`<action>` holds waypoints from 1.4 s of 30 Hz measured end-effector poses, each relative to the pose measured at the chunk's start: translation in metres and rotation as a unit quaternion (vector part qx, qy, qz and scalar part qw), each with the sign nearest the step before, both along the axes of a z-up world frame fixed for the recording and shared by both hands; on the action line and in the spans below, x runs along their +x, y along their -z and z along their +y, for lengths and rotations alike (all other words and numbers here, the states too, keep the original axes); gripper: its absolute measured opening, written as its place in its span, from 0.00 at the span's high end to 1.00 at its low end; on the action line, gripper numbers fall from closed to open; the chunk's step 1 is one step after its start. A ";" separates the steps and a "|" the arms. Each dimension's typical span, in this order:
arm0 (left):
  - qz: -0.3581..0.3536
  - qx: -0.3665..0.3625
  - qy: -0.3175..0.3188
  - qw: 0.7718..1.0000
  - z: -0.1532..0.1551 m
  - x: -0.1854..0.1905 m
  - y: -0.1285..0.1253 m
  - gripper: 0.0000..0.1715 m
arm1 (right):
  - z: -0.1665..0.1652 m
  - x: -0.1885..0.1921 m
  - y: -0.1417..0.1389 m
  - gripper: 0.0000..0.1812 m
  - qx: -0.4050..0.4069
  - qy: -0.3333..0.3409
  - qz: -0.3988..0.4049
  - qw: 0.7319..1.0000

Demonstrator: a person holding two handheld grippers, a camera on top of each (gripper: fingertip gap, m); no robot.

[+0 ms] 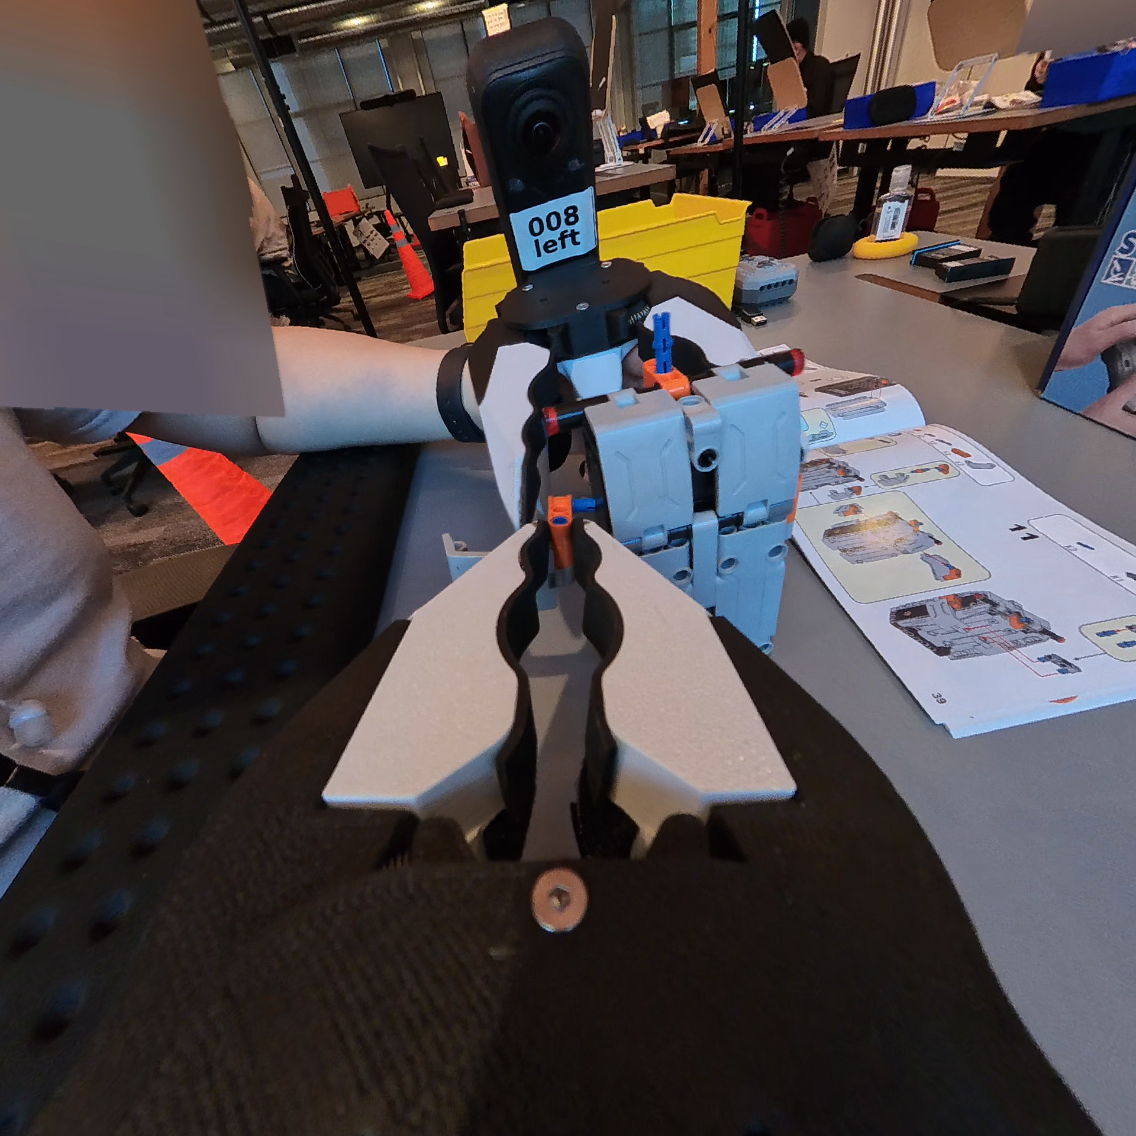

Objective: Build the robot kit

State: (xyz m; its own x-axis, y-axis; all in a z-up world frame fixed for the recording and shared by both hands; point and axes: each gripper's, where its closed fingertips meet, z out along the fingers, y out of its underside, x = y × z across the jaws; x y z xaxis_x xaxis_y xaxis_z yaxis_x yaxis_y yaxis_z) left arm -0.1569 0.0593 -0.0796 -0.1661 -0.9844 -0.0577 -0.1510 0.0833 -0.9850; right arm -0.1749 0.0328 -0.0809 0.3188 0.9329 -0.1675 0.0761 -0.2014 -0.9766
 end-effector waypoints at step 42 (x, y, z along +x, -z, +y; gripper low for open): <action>-0.007 0.001 -0.043 0.999 0.010 0.000 -0.002 0.55 | 0.013 0.007 0.002 0.96 -0.086 0.132 0.024 0.987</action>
